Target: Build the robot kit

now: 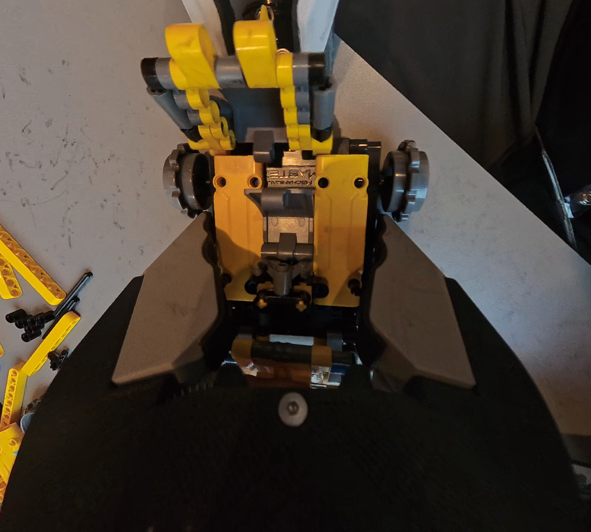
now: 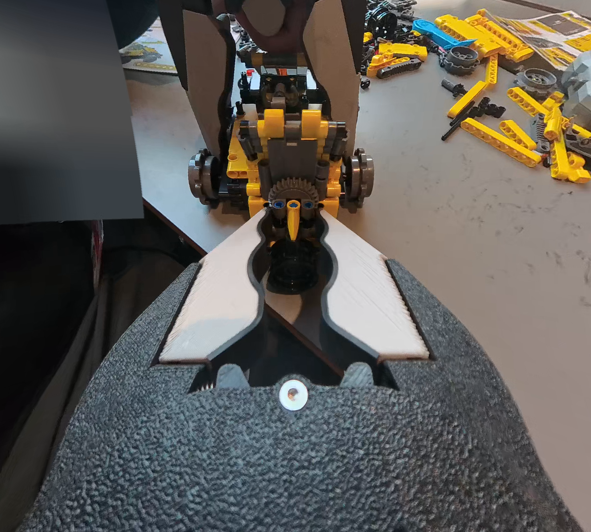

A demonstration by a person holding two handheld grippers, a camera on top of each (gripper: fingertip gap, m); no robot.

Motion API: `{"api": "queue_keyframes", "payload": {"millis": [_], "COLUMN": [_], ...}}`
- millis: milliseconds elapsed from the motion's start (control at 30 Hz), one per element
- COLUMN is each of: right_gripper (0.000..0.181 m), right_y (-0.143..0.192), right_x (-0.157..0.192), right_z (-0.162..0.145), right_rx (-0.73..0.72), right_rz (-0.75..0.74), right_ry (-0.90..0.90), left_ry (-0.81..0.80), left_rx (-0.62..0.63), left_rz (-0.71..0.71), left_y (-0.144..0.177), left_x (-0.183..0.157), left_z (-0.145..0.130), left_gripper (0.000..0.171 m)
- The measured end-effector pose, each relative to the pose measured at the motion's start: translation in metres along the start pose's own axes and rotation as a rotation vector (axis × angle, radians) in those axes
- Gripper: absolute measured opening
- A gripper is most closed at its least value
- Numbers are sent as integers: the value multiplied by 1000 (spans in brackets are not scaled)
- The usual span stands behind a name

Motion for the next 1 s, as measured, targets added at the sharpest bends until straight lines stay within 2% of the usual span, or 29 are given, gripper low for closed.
{"api": "queue_keyframes", "payload": {"millis": [400,633,833,1000], "right_gripper": [25,25,25,25], "right_y": [-2,7,4,3], "right_x": [0,-2,8,4], "right_z": [-5,-2,-12,-11], "right_rx": [-95,-248,-262,-300], "right_rz": [-43,0,-14,-38], "right_ry": [-39,-184,-122,-148], "left_ry": [2,1,1,1], "left_rx": [4,0,-1,-5], "left_rz": [1,1,1,1], "left_y": [0,-1,-1,0], "left_x": [0,-1,-1,-1], "left_z": [0,1,1,1], "left_gripper": [97,97,97,97]}}
Point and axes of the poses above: each gripper's, where its closed fingertips meet, y back along the fingers, z out of its top, x = y × z across the jaws, the point moved 6 cm from there along y, back along the fingers, and after that the axes turned 15 degrees about -x, right-handed, at the moved point
